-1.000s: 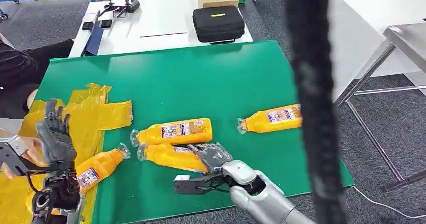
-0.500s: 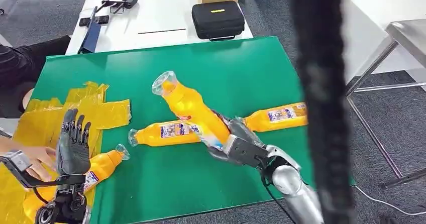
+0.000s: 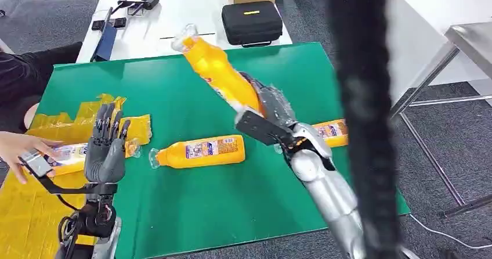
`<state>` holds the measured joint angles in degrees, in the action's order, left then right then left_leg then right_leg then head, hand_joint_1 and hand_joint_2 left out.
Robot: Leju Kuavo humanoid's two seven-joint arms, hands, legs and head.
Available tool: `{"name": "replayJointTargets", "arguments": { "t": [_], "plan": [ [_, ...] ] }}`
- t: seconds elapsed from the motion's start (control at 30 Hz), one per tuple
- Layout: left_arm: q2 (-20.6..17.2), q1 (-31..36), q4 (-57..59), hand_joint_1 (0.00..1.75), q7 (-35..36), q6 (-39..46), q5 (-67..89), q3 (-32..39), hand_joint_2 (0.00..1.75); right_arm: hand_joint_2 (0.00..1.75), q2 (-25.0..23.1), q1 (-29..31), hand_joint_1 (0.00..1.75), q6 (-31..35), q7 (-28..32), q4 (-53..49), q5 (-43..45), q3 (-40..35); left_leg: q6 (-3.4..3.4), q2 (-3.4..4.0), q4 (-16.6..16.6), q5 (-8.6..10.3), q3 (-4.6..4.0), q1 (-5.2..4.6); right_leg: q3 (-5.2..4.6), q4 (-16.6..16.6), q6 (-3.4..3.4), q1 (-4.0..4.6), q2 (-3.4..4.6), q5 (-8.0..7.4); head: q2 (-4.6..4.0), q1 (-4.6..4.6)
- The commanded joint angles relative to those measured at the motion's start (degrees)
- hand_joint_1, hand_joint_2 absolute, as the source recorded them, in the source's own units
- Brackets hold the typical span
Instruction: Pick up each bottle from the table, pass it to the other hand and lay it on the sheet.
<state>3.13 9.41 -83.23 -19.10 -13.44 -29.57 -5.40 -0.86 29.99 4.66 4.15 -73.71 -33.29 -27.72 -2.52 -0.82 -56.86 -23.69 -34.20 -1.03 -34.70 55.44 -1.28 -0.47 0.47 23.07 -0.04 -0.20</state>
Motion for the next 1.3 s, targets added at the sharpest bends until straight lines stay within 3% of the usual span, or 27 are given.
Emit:
{"name": "replayJointTargets", "arguments": {
  "t": [0.03, 0.43, 0.67, 0.83, 0.97, 1.07, 1.17, 1.3],
  "plan": [
    [0.4, 7.1, 8.3, 0.0, -0.1, 0.2, -1.6, -6.4, 1.75, 1.75, -11.3, 15.9, 1.75, 0.5, -2.8, 33.2, -3.9, -8.9, 0.26, 0.35, 0.0, -0.08, 0.22, 0.1, 0.12, 0.0, 0.1, 0.09, 0.24, 0.0, 0.0, -0.07],
    [1.0, 7.4, 8.9, 0.0, -0.1, 3.0, -3.5, -5.9, 1.75, 1.75, -16.9, 13.8, 1.75, 4.4, -4.8, 35.6, -11.3, -15.5, 0.23, 0.09, 0.0, 0.02, -0.22, 0.14, -0.25, 0.1, 0.05, 0.11, 0.06, 0.05, 0.0, 0.02],
    [1.0, 7.6, 9.7, 0.0, -0.2, 4.0, -4.2, -4.2, 1.75, 1.75, -16.4, 12.9, 1.75, 6.0, -5.9, 33.4, -11.0, -15.1, 0.28, -0.02, -0.1, 0.0, -0.18, 0.15, -0.16, 0.1, 0.07, 0.13, -0.06, 0.11, 0.0, 0.04],
    [0.7, 6.9, 10.4, 0.0, -0.2, 4.7, -6.1, -1.4, 1.75, 1.75, -14.4, 10.8, 1.75, 13.2, -7.2, 29.4, -10.7, -12.2, 0.27, -0.04, 0.0, 0.0, -0.17, 0.16, -0.13, 0.1, 0.07, 0.13, -0.09, 0.11, 0.0, 0.04],
    [0.8, 6.9, 10.6, 0.0, -0.2, 5.0, -7.0, 0.7, 1.75, 1.75, -10.6, 8.2, 1.75, 27.8, -6.5, 22.7, -12.7, -5.5, 0.22, -0.16, 0.0, 0.06, -0.23, 0.14, -0.18, 0.0, 0.04, 0.11, -0.2, 0.09, 0.0, 0.0],
    [0.9, 7.0, 10.7, 0.0, -0.1, 5.0, -7.0, 0.8, 1.75, 1.75, -10.3, 8.2, 1.75, 27.4, -6.4, 22.3, -12.7, -5.0, 0.27, -0.25, -0.1, 0.0, -0.19, 0.19, -0.11, 0.1, 0.04, 0.16, -0.31, 0.15, 0.0, 0.04],
    [1.1, 7.1, 11.4, 0.0, 0.3, 4.8, -8.1, 0.9, 1.75, 1.75, -9.9, 5.3, 1.75, 32.7, -4.6, 19.1, -15.6, -3.2, 0.18, -0.08, 0.0, 0.08, -0.3, 0.1, -0.28, 0.0, 0.03, 0.08, -0.11, 0.04, 0.0, 0.02],
    [1.1, 8.0, 13.4, 0.0, 0.6, 3.2, -9.3, 0.4, 1.75, 1.75, -9.9, 1.4, 1.75, 31.5, -4.8, 17.1, -17.9, -2.8, 0.29, -0.2, 0.0, 0.01, -0.11, 0.13, -0.04, 0.0, 0.07, 0.13, -0.32, 0.16, 0.0, 0.04]
  ]
}}
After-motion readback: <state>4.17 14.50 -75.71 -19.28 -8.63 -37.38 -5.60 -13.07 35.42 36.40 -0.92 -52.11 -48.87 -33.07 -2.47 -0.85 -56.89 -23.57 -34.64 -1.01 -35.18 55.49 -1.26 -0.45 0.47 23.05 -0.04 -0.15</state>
